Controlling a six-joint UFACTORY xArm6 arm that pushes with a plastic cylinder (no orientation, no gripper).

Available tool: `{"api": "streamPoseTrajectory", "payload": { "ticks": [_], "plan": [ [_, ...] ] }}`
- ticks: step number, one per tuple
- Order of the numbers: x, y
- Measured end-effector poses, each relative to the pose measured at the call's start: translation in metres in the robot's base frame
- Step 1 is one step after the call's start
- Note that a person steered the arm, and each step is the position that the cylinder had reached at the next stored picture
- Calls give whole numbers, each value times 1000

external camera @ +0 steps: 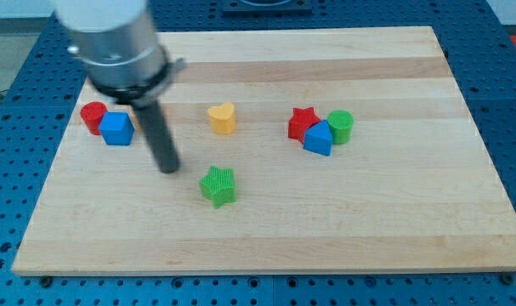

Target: Put the blue triangle vertically in between the yellow heart and green star

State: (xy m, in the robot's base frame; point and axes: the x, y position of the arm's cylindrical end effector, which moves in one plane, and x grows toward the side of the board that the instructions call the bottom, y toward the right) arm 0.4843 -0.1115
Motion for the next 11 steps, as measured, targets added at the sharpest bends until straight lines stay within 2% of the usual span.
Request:
{"api": "streamPoseTrajectory", "payload": {
  "ticks": [2, 3, 4, 7, 8, 9, 10, 11],
  "plan": [
    [3, 198],
    [-4, 270],
    [-27, 241],
    [-36, 114],
    [-24, 105],
    [2, 128],
    [2, 105],
    [-13, 51]
  ]
}}
